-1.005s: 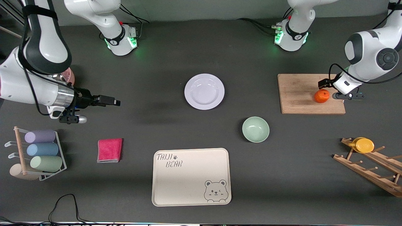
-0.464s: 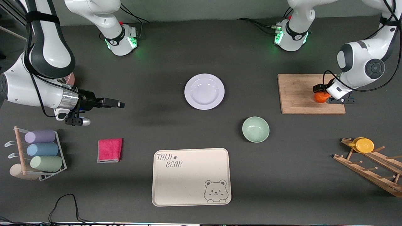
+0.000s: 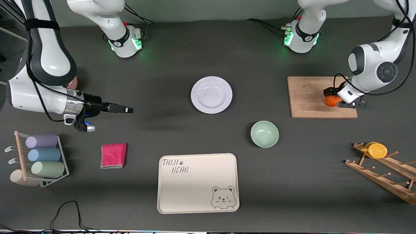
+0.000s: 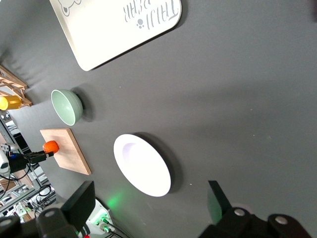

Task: Place orange and plate with both arms
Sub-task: 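Lower the left gripper over the orange and close it, then lift the orange with the left gripper and carry it toward the plate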

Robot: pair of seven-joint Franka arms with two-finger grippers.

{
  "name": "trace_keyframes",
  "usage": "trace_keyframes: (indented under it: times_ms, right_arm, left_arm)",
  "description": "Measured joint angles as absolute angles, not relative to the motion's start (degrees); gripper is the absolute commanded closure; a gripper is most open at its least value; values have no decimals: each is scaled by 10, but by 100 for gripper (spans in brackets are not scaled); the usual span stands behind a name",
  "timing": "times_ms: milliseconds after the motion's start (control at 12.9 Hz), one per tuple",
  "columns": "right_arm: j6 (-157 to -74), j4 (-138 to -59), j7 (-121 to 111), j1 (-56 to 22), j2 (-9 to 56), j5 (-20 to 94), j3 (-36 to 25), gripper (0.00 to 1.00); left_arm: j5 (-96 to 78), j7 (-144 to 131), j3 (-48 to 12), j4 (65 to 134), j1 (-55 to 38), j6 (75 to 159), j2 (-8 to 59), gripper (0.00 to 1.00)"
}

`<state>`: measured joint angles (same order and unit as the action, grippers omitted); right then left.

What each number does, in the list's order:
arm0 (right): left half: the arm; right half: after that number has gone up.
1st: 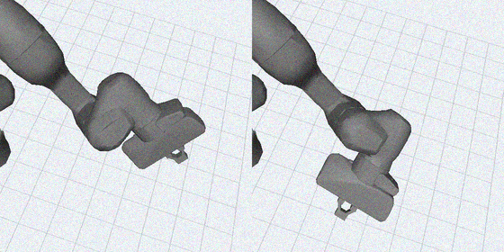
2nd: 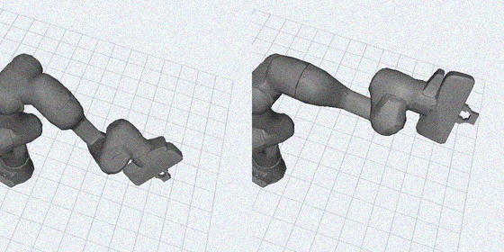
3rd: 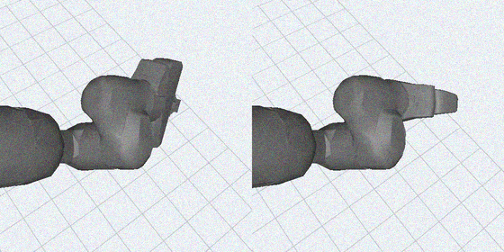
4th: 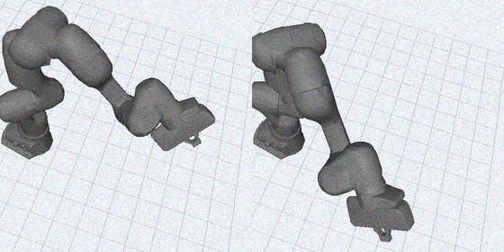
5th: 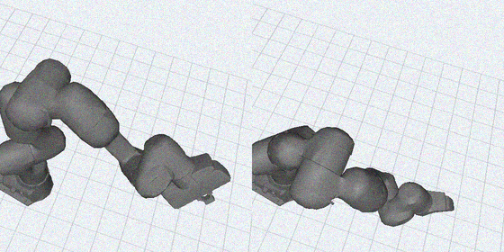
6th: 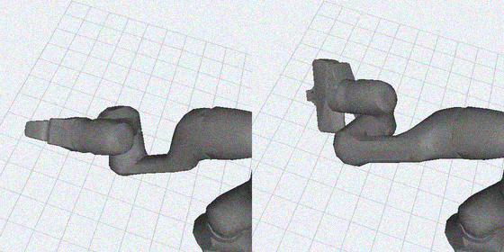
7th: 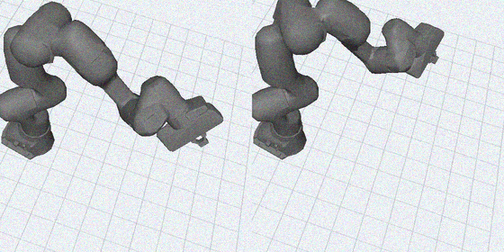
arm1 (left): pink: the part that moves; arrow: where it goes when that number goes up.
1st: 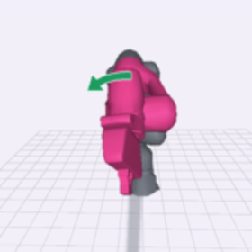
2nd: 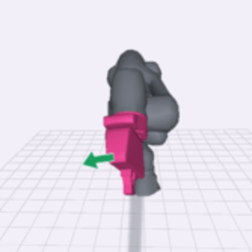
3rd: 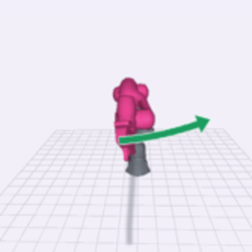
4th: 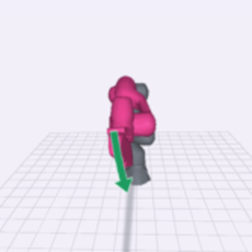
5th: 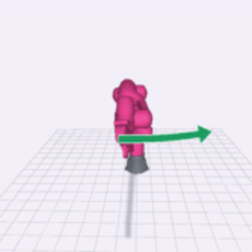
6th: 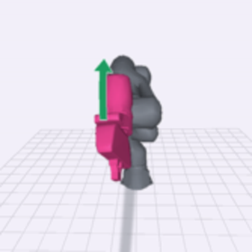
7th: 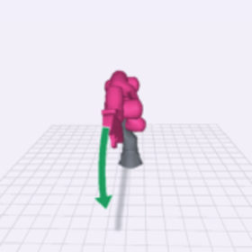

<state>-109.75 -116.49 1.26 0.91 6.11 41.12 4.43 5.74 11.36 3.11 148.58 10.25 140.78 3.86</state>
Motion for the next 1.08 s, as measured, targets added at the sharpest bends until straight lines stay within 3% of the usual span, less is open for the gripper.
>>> trace_keyframes:
  times_ms: [386,696,850,1082]
  right_arm:
    - [-1105,-1191,0,9,64,444,46,0]
    - [-1106,-1264,-95,9,64,524,47,0]
    - [-1106,-1290,-122,9,63,544,52,0]
    - [-1119,-1332,-192,8,62,608,64,0]
  left_arm:
    - [57,114,30,1484,102,1408,38,100]
    - [57,113,28,1474,102,1403,36,100]
    - [57,113,26,1446,102,1342,28,100]
    - [57,113,20,1349,100,1169,-1,100]
